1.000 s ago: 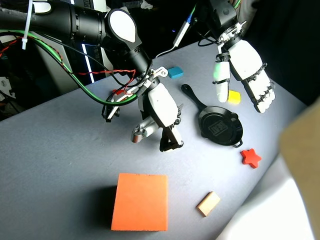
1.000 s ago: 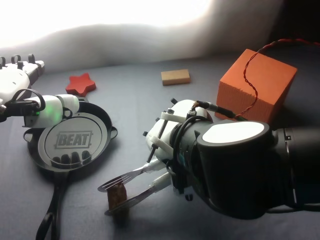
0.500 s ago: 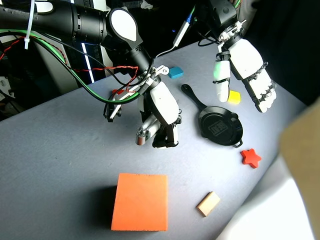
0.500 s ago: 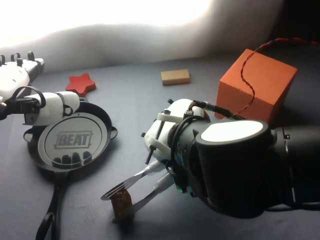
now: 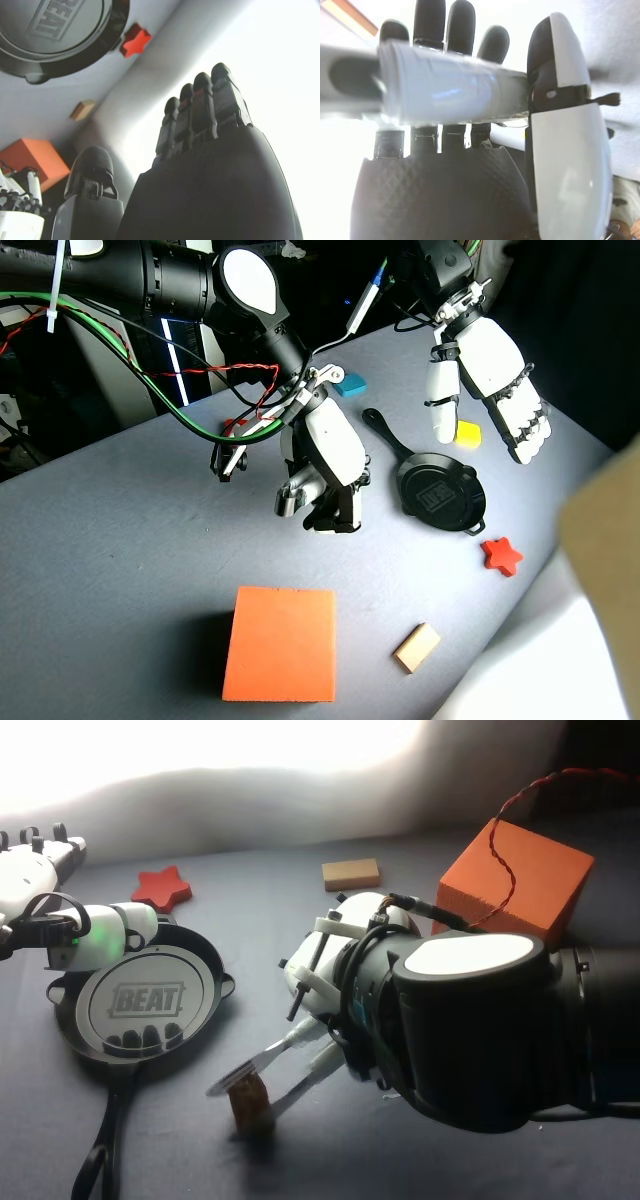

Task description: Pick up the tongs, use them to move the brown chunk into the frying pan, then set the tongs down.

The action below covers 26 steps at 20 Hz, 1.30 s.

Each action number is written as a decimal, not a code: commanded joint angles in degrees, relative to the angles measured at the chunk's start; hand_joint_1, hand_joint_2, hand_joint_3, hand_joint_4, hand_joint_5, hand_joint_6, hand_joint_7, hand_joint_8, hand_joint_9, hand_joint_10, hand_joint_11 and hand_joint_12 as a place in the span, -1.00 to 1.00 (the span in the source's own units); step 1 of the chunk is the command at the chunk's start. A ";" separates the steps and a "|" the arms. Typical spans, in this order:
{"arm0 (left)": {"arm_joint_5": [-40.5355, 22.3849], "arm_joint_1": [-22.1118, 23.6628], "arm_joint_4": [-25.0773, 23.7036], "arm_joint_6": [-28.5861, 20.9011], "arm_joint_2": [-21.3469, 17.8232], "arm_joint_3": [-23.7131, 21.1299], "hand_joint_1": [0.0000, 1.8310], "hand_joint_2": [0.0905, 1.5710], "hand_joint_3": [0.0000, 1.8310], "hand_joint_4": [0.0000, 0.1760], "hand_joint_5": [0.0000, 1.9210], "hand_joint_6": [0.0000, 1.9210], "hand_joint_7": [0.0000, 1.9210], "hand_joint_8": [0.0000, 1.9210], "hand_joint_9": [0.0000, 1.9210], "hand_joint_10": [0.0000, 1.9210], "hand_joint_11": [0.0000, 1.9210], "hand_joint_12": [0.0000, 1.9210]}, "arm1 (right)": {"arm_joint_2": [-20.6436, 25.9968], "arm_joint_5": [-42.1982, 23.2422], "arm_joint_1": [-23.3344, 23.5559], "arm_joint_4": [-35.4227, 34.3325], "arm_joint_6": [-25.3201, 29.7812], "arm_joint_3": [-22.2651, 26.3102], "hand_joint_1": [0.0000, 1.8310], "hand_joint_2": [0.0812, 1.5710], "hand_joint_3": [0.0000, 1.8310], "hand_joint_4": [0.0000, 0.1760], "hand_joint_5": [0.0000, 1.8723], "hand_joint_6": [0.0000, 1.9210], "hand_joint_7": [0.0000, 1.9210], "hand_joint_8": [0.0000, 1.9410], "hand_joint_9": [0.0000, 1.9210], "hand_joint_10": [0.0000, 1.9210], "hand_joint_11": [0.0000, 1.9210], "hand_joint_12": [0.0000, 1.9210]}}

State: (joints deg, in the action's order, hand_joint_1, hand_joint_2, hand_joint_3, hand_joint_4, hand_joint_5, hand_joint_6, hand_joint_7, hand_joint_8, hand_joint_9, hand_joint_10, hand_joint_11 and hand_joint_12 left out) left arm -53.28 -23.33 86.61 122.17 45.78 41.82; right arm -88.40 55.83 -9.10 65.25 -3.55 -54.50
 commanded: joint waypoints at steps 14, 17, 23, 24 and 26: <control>2.39 0.42 -3.84 0.52 -1.24 5.56 -1.00 0.61 -1.00 -0.70 -1.00 -1.00 -0.99 -1.00 -0.99 -1.00 -1.00 -0.99 | 0.80 -1.25 2.12 4.53 1.60 0.04 0.33 0.40 -1.00 -0.84 -0.01 0.17 0.06 -0.07 0.08 -0.34 -0.36 0.56; 2.86 0.41 -3.84 0.47 -1.38 6.09 -1.00 0.60 -1.00 -0.73 -0.99 -0.99 -0.98 -0.99 -0.98 -0.99 -1.00 -0.99 | 0.86 -1.28 2.47 4.54 1.98 -0.03 0.33 0.39 -1.00 -0.82 0.01 0.14 0.08 -0.10 0.10 -0.33 -0.33 0.55; 3.00 -0.10 -3.85 0.48 -1.40 6.37 -1.00 0.60 -1.00 -0.79 -0.98 -1.00 -0.97 -1.00 -0.98 -1.00 -1.00 -1.00 | 0.80 -1.92 3.30 4.54 2.21 -0.23 0.33 0.38 -1.00 -0.83 0.01 0.12 0.10 -0.11 0.10 -0.33 -0.35 0.55; 3.00 -0.15 -3.85 0.48 -1.42 6.36 -1.00 0.61 -1.00 -0.67 -0.99 -1.00 -0.98 -1.00 -0.98 -1.00 -1.00 -1.00 | 0.80 -2.04 3.46 4.54 2.21 -0.33 0.34 0.38 -1.00 -0.88 0.02 0.10 0.12 -0.13 0.10 -0.32 -0.34 0.56; 2.91 -0.15 -3.85 0.47 -1.42 6.43 -1.00 0.62 -1.00 -0.70 -0.98 -0.99 -0.97 -1.00 -0.98 -1.00 -0.99 -0.99 | 0.70 -2.65 4.11 4.54 2.55 -1.01 0.34 0.36 -1.00 -0.90 0.04 0.07 0.15 -0.17 0.12 -0.33 -0.33 0.54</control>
State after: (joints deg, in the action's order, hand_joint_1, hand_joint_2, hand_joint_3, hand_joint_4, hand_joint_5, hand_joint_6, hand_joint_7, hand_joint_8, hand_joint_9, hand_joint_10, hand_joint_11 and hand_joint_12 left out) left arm -47.16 -23.77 86.32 122.58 45.06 47.86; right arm -87.90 53.98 -5.98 65.08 -1.08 -55.55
